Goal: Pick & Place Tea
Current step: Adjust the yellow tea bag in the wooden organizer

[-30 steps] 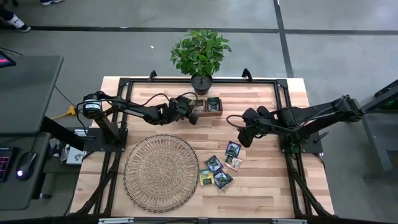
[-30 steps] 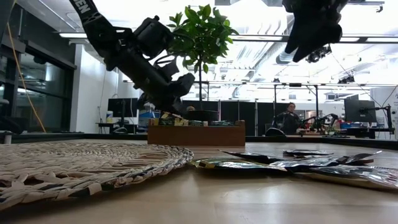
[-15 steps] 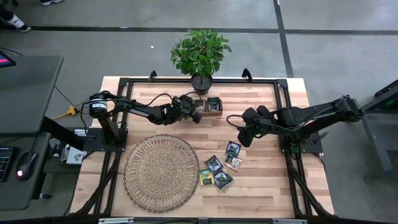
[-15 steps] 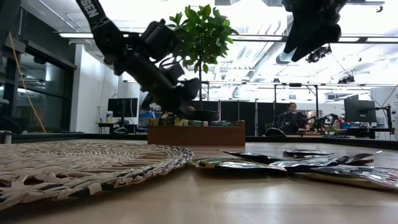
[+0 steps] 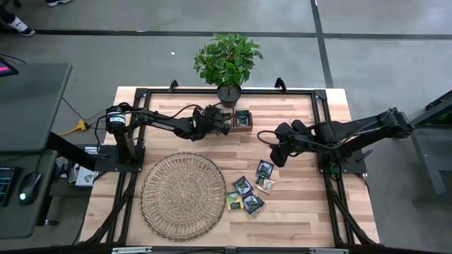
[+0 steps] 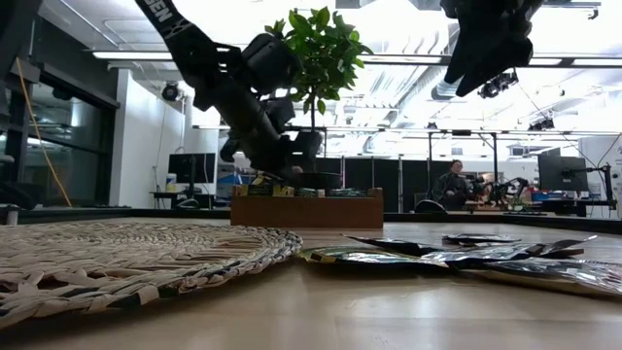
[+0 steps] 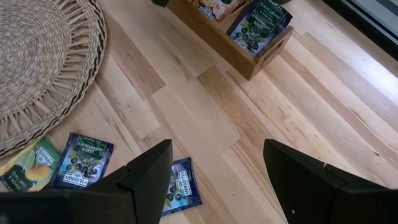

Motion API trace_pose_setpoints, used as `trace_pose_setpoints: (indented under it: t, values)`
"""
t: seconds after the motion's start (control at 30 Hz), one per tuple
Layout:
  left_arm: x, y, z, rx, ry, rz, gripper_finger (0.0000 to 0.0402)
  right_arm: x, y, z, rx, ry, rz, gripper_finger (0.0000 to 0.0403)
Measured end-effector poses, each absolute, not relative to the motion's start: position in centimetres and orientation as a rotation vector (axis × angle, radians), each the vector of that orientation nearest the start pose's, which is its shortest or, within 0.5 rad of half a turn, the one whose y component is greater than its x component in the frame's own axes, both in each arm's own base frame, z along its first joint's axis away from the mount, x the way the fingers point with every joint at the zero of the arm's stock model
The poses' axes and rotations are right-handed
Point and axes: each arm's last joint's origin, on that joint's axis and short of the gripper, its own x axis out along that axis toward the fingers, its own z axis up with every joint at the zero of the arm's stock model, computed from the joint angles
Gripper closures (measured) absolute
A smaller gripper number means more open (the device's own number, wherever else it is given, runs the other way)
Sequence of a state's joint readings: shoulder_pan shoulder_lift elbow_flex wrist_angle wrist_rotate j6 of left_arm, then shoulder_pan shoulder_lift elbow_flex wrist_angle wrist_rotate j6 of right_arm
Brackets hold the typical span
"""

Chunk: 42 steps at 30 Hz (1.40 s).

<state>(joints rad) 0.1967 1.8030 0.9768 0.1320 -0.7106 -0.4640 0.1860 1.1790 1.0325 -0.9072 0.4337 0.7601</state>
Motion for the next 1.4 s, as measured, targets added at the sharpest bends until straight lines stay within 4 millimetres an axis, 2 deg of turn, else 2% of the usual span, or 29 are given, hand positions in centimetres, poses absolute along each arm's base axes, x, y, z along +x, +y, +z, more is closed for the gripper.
trace_pose_setpoints:
  t: [0.17,0.37,0.67,0.77,1.13,1.4]
  values:
    - [34.5,9.0,16.2,-0.208,0.464,1.117,0.0401,21.5,2.8,28.9,0.37,0.851,-0.584,0.0155]
    - [34.4,9.0,16.1,-0.26,0.439,1.144,0.0401,21.5,2.8,28.9,0.372,0.851,-0.584,0.0155]
    - [34.9,8.8,16.2,-0.394,0.415,1.024,0.0401,21.5,2.8,28.9,0.379,0.847,-0.587,0.0155]
    - [34.8,9.1,16.2,-0.406,0.422,1.015,0.0401,21.6,2.8,29.0,0.38,0.846,-0.587,0.0155]
    - [33.3,12.1,15.6,-0.398,0.497,1.13,0.0401,21.6,2.8,29.0,0.399,0.842,-0.592,0.0155]
    - [33.7,11.8,16.0,-0.403,0.463,1.112,0.0401,21.6,2.8,29.0,0.405,0.837,-0.597,0.0155]
